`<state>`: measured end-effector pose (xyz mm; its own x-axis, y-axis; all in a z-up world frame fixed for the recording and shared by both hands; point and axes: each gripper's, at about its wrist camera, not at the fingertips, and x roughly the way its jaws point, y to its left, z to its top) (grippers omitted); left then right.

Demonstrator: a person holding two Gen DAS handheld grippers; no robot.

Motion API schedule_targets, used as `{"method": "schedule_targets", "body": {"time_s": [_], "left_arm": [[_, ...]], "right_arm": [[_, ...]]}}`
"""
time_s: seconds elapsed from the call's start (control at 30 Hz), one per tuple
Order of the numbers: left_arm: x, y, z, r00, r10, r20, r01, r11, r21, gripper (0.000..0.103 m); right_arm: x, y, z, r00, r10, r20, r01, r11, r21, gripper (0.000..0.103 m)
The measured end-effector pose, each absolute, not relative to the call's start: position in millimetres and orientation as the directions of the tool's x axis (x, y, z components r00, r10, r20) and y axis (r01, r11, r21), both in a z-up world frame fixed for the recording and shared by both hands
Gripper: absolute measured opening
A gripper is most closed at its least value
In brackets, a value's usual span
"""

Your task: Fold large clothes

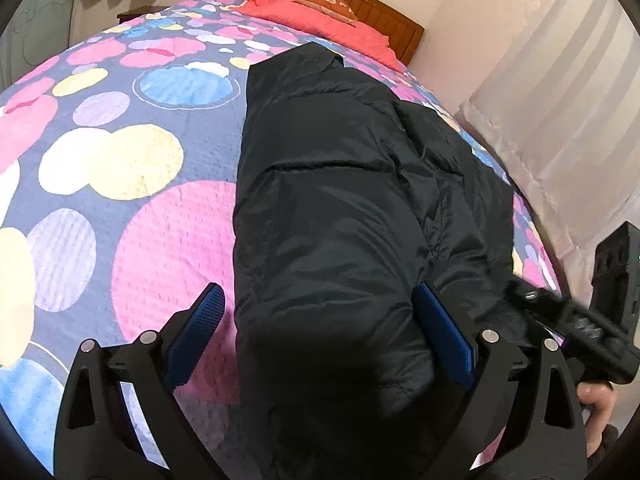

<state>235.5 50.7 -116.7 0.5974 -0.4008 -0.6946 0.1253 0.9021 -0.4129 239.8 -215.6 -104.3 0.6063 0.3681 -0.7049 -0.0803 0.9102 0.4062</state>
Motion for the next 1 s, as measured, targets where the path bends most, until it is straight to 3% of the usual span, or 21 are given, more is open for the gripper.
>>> {"method": "schedule_targets", "body": {"time_s": [0.17,0.53,1.0], "left_arm": [[228.6,45.8,-113.4,0.621,-0.370,-0.691,0.119,0.916,-0.383,0.095],[241.5,43.6,-146.8,0.557,-0.402,-0.727,0.092,0.900,-0.427,0.097],[226.0,53.9,-136.7,0.587,-0.355,-0.728,0.083,0.920,-0.382,0.097]], "right_arm": [[244.3,-215.9,-114.0,0.596,0.320,-0.737,-0.065,0.933,0.353,0.038],[255.7,-238.0,-146.5,0.592,0.350,-0.726,-0.027,0.909,0.416,0.037],[241.3,-241.2,-133.6,0.625,0.366,-0.689,-0.023,0.892,0.452,0.046]]}}
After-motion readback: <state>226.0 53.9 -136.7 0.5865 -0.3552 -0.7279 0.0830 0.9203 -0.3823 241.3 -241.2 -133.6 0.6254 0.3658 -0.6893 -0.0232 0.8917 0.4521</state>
